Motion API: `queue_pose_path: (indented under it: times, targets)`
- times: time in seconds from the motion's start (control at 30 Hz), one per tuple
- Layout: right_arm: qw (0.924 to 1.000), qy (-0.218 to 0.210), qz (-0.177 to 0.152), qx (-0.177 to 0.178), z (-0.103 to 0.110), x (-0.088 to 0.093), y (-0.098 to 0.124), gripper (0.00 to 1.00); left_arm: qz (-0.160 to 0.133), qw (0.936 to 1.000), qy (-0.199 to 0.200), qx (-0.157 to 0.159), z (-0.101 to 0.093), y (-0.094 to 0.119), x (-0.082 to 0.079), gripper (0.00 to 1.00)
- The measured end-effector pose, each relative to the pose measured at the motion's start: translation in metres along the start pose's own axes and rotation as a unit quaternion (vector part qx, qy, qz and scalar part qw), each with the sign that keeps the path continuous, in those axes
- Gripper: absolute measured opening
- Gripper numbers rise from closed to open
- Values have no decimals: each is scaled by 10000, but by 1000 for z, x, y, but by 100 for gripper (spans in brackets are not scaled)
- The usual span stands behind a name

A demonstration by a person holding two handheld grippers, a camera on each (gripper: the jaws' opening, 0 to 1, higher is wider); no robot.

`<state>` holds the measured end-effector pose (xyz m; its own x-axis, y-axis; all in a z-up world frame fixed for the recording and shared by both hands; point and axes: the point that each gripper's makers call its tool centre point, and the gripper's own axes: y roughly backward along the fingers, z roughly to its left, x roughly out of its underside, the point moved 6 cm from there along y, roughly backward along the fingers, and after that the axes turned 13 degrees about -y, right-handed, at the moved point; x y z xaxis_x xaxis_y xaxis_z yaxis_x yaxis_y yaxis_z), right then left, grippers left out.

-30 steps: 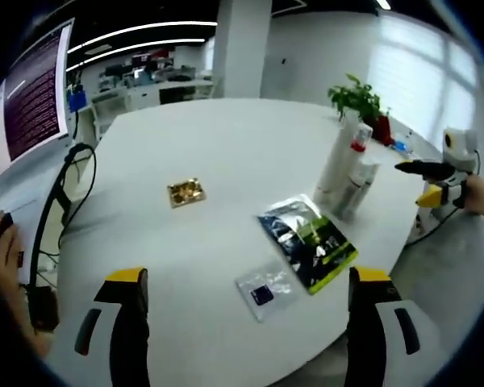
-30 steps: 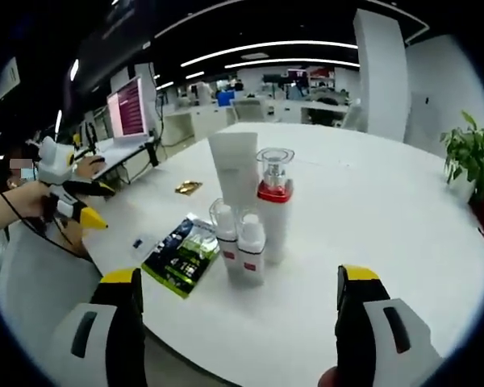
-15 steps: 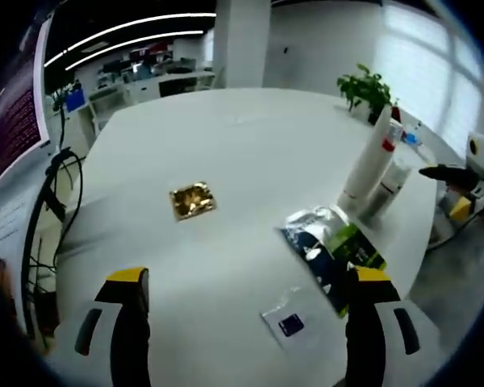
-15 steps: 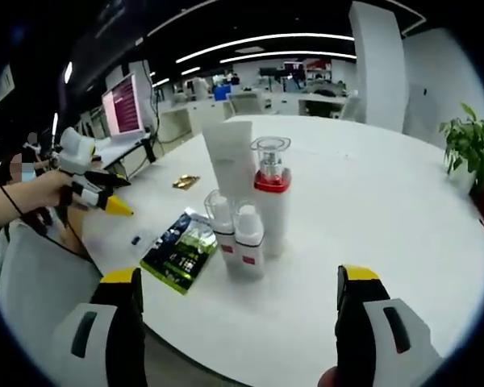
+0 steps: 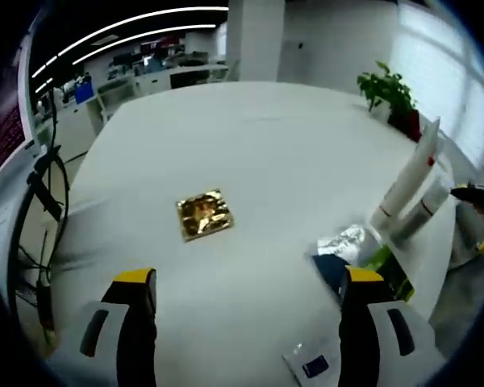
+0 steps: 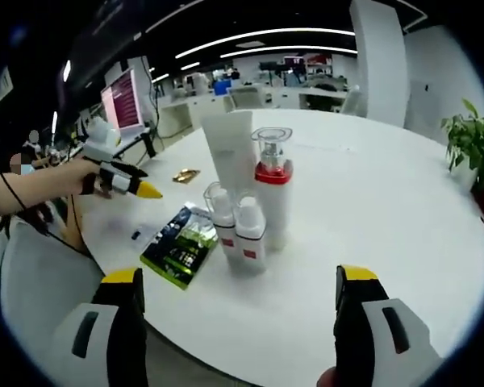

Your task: Arrange the skincare products in the storage area until every visible bottle or jar stands upright without overlapping.

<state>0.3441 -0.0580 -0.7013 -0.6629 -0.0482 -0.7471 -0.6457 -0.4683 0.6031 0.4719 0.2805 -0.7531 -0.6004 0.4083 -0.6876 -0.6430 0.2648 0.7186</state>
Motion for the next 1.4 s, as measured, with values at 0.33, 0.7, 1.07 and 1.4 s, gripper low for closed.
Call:
queue_pose_path:
  times: [0.33, 0.7, 1.07, 1.4]
  targets:
    - [10000, -67, 24, 25, -1, 1, -1, 98, 186, 9990, 251, -328, 22, -35, -8, 78]
    - [9999, -91, 46, 24, 0, 2, -1, 98, 537, 9966, 329, -526, 37, -61, -20, 67]
    - [9999, -118, 74, 7, 0, 3, -1, 98, 918, 9916, 748, -525, 46, -75, -27, 61]
    - [9998, -135, 124, -12, -1, 4, -2, 98, 1153, 9905, 456, -598, 46, -76, -25, 59]
